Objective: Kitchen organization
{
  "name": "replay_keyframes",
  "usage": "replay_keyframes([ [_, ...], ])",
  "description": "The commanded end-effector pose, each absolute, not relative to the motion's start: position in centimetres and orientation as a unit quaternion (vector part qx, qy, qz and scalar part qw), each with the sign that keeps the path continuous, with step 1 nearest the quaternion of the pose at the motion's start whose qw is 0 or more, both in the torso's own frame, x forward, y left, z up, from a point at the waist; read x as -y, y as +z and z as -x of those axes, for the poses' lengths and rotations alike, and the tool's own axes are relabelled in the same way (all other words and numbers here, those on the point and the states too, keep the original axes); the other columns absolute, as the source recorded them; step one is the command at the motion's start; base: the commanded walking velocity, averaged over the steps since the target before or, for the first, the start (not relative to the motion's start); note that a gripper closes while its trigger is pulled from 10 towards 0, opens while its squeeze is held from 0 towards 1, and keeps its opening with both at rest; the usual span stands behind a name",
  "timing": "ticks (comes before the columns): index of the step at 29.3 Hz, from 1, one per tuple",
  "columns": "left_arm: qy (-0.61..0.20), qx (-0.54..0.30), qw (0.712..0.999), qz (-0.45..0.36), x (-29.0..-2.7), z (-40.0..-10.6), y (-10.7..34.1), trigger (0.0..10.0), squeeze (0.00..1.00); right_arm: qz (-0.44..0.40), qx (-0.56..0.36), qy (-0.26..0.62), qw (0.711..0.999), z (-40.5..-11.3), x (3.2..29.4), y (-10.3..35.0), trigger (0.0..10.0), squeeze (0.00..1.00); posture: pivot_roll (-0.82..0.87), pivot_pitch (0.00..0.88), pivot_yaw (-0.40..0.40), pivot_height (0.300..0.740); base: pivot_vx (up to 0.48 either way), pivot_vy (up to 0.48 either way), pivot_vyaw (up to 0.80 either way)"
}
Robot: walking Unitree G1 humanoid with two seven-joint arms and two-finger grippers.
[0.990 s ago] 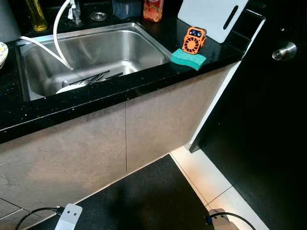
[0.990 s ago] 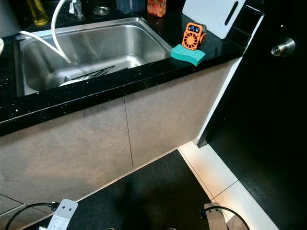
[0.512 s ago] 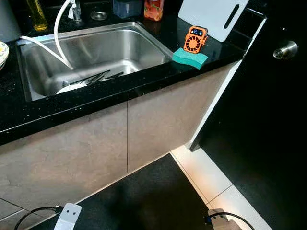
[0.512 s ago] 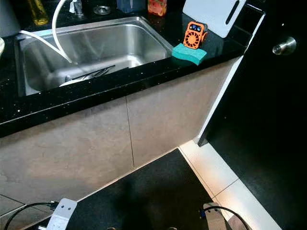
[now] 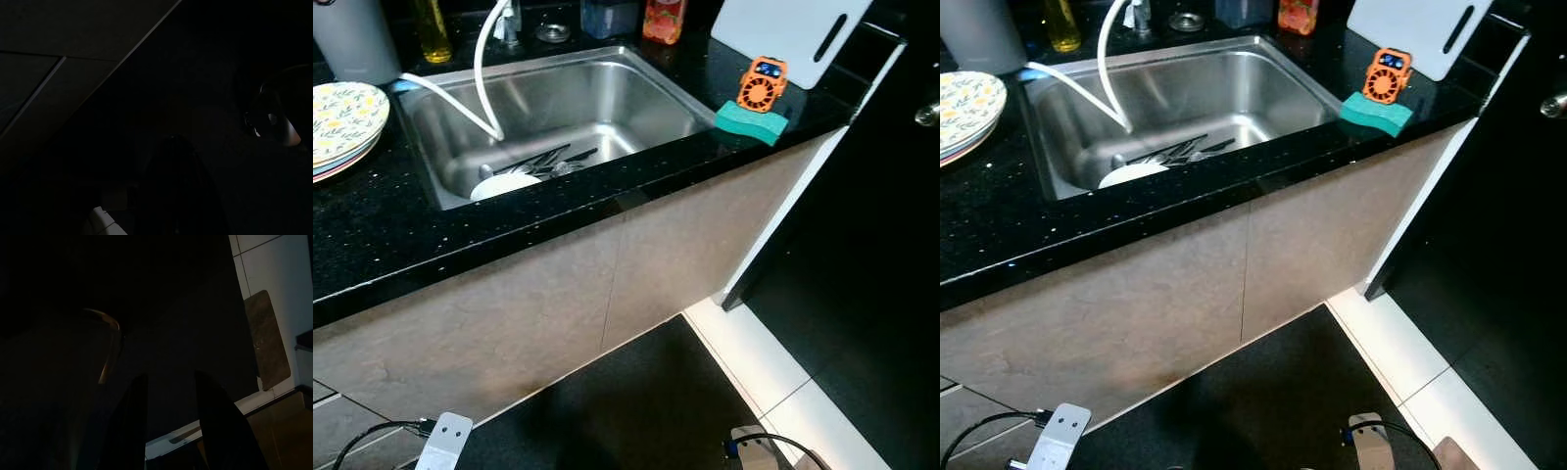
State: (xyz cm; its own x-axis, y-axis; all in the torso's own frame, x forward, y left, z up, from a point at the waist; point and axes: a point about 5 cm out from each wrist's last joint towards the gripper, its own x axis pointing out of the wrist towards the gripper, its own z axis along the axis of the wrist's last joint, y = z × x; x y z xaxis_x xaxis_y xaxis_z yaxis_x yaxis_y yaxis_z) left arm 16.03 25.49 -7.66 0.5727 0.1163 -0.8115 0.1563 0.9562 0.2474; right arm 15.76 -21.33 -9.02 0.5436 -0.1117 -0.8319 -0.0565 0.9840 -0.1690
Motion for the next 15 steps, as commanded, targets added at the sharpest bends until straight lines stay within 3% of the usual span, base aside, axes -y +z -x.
replay_keyframes([
  [1, -0.016, -0.476, 0.867, -0.148, -25.4, -15.2, -8.0, 10.0, 0.0, 0.088, -0.491, -0.026, 0.866, -14.8, 22.0, -9.3, 10.0, 0.0, 0.08, 0.116, -0.04, 0.74, 0.0, 0.0, 0.0],
  [6, -0.04, -0.483, 0.861, -0.151, -24.8, -15.0, -8.3, 10.0, 0.0, 0.091, -0.496, -0.019, 0.863, -14.5, 21.9, -9.4, 10.0, 0.0, 0.08, 0.112, -0.041, 0.74, 0.0, 0.0, 0.0],
  [11, -0.033, -0.455, 0.879, -0.137, -24.2, -15.3, -8.2, 10.0, 0.0, 0.073, -0.504, -0.011, 0.86, -14.3, 21.4, -9.6, 10.0, 0.0, 0.08, 0.097, -0.04, 0.74, 0.0, 0.0, 0.0],
  [12, -0.021, -0.423, 0.895, -0.138, -23.6, -16.4, -7.8, 10.0, 0.0, 0.053, -0.502, -0.015, 0.863, -14.3, 21.0, -9.7, 10.0, 0.0, 0.09, 0.08, -0.035, 0.74, 0.0, 0.0, 0.0],
  [15, -0.04, -0.409, 0.901, -0.141, -22.8, -17.3, -7.5, 10.0, 0.0, 0.055, -0.487, -0.021, 0.872, -14.8, 20.7, -9.5, 10.0, 0.0, 0.08, 0.067, -0.032, 0.74, 0.0, 0.0, 0.0],
])
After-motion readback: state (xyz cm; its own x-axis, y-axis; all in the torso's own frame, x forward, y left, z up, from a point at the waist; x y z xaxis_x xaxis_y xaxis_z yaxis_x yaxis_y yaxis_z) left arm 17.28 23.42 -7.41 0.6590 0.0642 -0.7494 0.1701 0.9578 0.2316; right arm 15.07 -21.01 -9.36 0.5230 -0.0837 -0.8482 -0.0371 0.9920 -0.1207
